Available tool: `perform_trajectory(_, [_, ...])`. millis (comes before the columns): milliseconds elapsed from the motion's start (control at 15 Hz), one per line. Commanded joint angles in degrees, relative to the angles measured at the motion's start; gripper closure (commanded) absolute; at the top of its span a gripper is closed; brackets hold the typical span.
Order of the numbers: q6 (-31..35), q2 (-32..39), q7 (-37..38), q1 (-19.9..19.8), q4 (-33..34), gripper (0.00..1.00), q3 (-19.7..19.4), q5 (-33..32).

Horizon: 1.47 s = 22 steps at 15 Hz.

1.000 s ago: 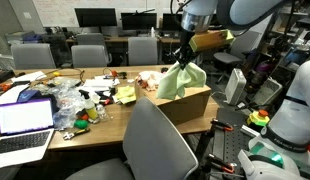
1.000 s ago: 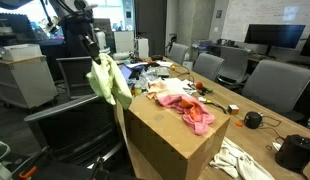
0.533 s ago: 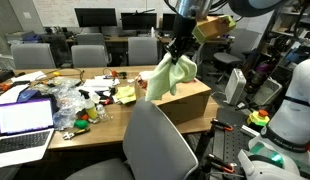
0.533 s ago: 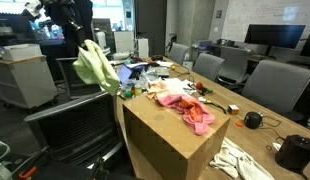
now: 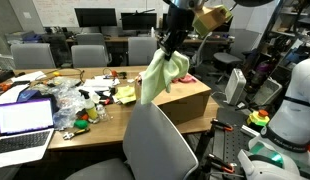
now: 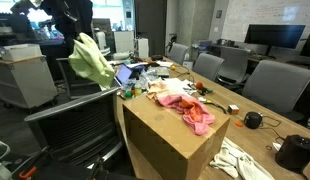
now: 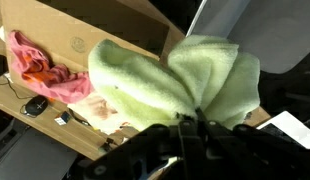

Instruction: Move the green towel and pink shirt from the box to the backrest of the chair

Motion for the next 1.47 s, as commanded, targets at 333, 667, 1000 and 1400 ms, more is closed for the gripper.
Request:
perform_trajectory(333, [-3.7, 6.2, -5.51, 0.82, 7.86, 0.99, 2.26, -0.68])
perform_trajectory(667, [-4.33, 7.95, -6.51, 1.08, 9.27, 0.99, 2.01, -0.55])
perform_trajectory(1000, [-4.58, 8.53, -7.11, 1.23, 9.58, 0.99, 1.73, -0.35])
perform_trajectory(1400, [-4.49, 8.41, -7.67, 1.25, 9.26, 0.5, 1.09, 0.17])
